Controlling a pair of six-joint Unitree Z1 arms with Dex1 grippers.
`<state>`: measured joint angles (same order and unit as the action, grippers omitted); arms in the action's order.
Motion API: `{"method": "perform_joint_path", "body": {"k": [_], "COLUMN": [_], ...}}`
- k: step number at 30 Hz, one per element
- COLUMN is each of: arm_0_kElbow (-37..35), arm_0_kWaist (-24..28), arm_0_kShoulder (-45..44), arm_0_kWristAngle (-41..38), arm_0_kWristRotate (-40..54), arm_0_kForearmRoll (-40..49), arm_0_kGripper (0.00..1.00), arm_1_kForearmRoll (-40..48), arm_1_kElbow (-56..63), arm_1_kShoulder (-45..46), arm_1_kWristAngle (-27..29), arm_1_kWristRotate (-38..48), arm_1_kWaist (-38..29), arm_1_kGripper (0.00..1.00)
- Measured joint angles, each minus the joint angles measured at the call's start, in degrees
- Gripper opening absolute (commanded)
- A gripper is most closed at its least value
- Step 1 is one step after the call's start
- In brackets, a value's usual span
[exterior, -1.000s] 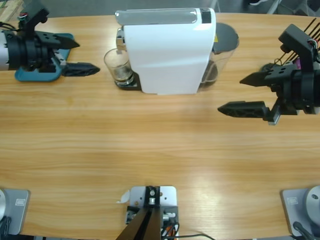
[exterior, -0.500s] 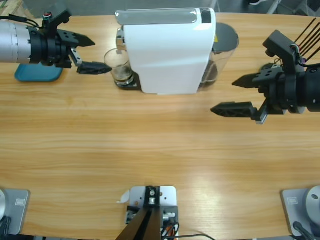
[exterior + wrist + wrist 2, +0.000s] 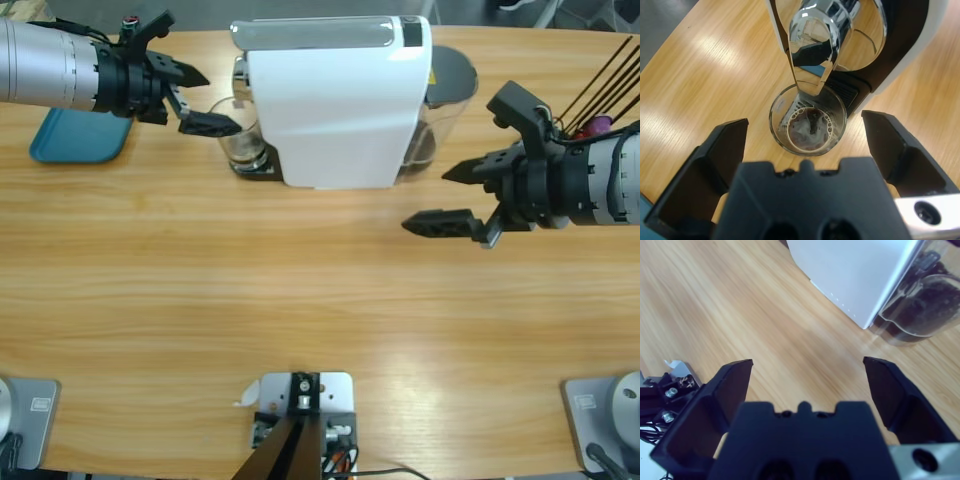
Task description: Pour coffee
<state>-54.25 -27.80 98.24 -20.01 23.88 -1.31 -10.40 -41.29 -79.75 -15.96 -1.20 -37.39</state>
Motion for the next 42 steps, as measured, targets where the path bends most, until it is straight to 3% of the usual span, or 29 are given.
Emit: {"method": "perform_joint_path", "body": {"k": [42], "arm_0_kElbow": [-2.57], "arm_0_kWaist": [0.00], "arm_0_kShoulder": [7.88], "arm_0_kWristAngle": [-1.29], "arm_0_kWristRotate": [0.00], "arm_0_kForearmRoll": [0.00], "arm_0_kGripper": [0.982], "arm_1_kForearmRoll": [2.58], "arm_1_kElbow": [0.00], "arm_1_kShoulder": [-5.24], "arm_1_kWristAngle": [-2.57], "arm_1_kWristRotate": [-0.33], "arm_1_kWaist": [0.75], "arm_1_kGripper": [1.000]}}
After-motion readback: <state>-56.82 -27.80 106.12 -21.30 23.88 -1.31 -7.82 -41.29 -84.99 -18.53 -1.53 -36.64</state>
